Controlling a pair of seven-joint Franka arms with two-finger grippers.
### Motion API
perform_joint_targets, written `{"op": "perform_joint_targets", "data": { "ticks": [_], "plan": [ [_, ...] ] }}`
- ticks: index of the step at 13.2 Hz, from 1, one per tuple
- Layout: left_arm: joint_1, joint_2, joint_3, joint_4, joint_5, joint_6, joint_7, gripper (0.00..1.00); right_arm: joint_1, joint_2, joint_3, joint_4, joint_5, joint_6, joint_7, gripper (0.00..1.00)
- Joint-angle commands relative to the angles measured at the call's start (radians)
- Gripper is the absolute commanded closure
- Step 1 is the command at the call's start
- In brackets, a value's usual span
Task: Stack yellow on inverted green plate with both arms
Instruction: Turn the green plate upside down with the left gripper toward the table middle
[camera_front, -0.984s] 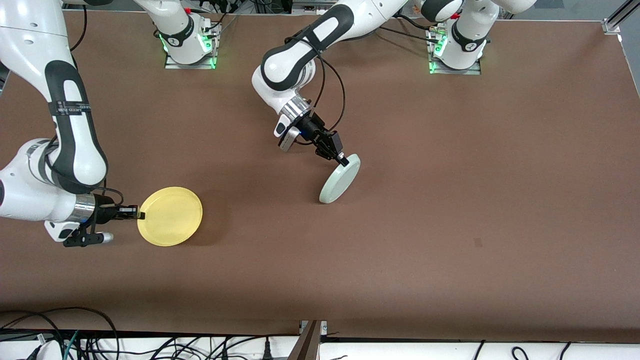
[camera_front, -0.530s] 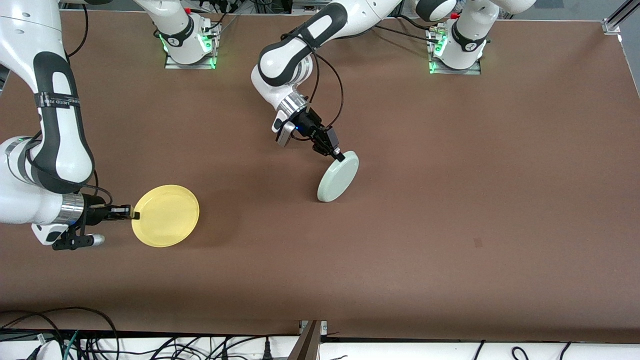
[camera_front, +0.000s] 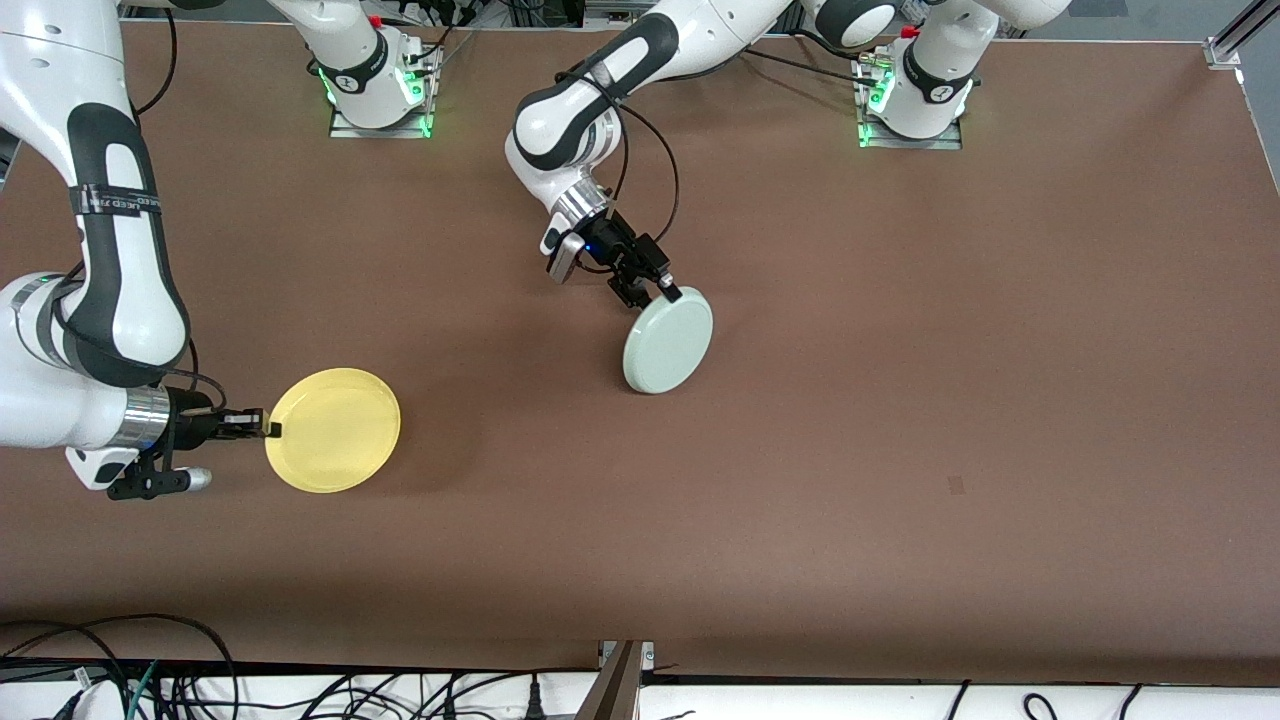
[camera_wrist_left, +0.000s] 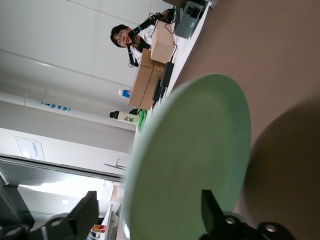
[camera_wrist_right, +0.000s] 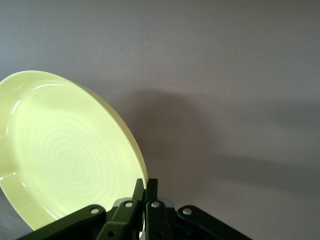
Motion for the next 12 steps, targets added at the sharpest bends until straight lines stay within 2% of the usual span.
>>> {"op": "perform_joint_targets", "data": {
  "ticks": [1,4,6,12],
  "plan": [
    [-0.045,0.022,0.006,0.046,0.009,-0.007,-0.034,0.0,-0.001,-0.009,0.006,0.004,0.008,-0.025,0.014,1.0],
    [-0.062,0.022,0.003,0.059,0.006,0.0,-0.051,0.0,0.001,-0.009,0.008,0.004,0.01,-0.025,0.017,1.0],
    [-0.063,0.021,-0.006,0.073,-0.002,0.066,-0.159,0.0,0.012,-0.009,0.006,0.006,0.008,-0.025,0.017,1.0],
    [-0.038,0.024,-0.005,0.056,-0.075,0.461,-0.691,0.0,0.03,-0.009,0.004,0.006,0.004,-0.049,0.054,1.0]
  ]
}}
